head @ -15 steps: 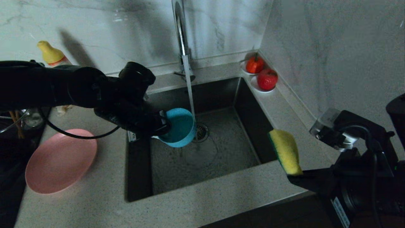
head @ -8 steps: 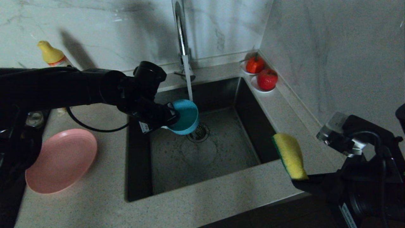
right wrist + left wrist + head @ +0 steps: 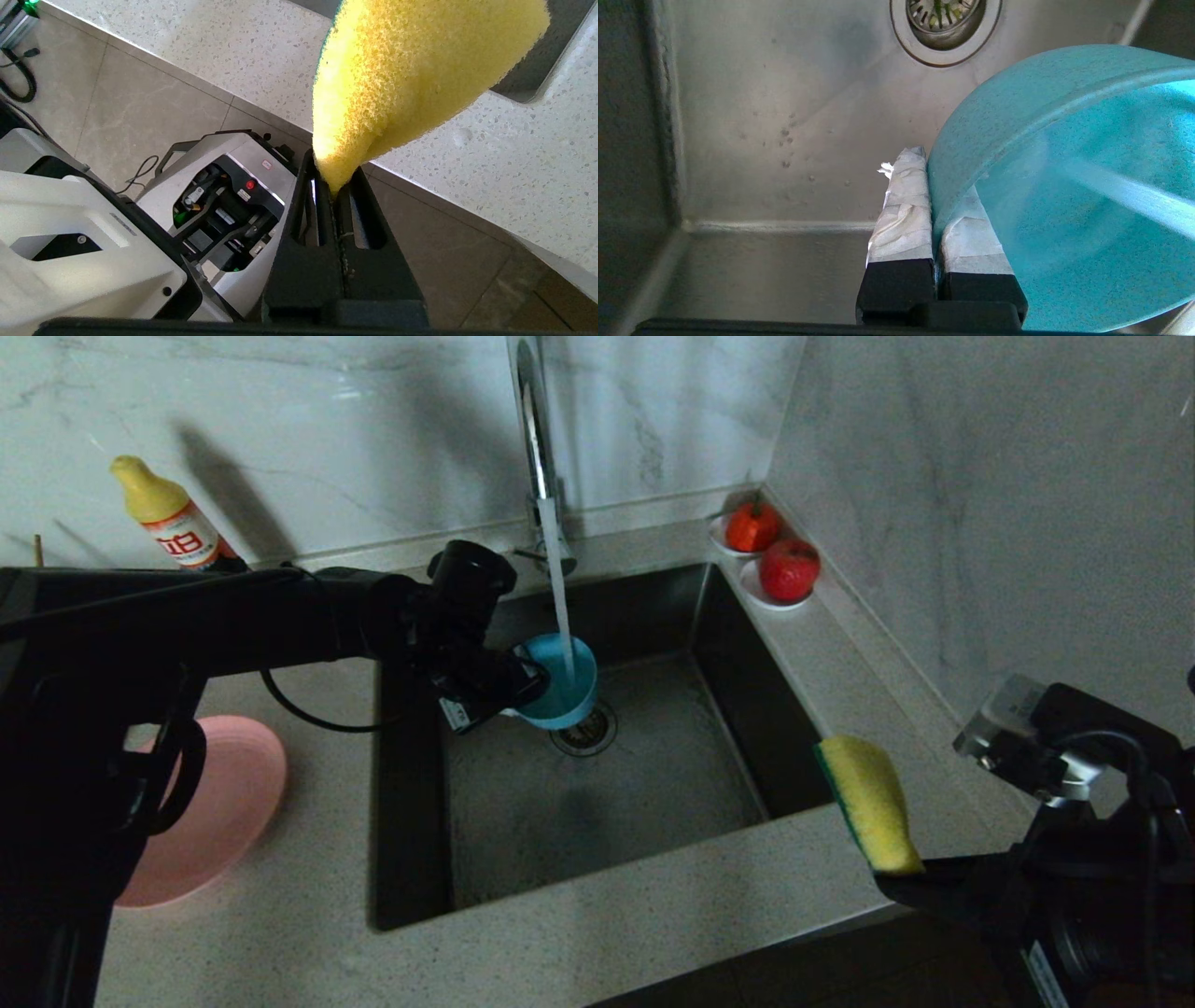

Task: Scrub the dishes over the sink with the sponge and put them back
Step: Wash the bowl

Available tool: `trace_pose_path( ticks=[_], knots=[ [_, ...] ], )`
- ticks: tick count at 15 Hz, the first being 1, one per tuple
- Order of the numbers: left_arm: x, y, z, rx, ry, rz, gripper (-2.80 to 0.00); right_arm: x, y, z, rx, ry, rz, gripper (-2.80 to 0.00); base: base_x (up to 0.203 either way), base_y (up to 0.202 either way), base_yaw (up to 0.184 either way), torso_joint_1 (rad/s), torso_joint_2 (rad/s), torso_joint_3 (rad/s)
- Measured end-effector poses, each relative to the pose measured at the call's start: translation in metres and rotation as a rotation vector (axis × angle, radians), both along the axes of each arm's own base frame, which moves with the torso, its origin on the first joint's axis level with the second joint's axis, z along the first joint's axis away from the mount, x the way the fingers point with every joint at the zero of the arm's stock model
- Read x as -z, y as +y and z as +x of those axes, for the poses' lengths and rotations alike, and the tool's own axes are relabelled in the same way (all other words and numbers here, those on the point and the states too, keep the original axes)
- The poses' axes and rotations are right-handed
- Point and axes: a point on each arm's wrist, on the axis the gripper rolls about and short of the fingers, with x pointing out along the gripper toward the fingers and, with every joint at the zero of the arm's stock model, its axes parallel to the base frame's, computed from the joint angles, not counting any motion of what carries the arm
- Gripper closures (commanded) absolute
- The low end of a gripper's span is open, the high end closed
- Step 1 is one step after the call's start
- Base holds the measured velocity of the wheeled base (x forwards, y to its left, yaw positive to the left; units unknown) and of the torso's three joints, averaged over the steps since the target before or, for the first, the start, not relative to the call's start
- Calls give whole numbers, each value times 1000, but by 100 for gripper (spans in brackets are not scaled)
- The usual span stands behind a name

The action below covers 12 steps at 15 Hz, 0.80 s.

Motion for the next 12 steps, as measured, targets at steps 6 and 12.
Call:
trace_pose_path(
  ticks=[6,12],
  knots=[
    [2,0,1,-7,1,-11,0,2,-1,0,-8,10,2,0,0,0,0,0,0,0],
    [-3,0,-1,-4,-8,-13,0,2,-1,0,-4,9,1,0,0,0,0,0,0,0]
  ],
)
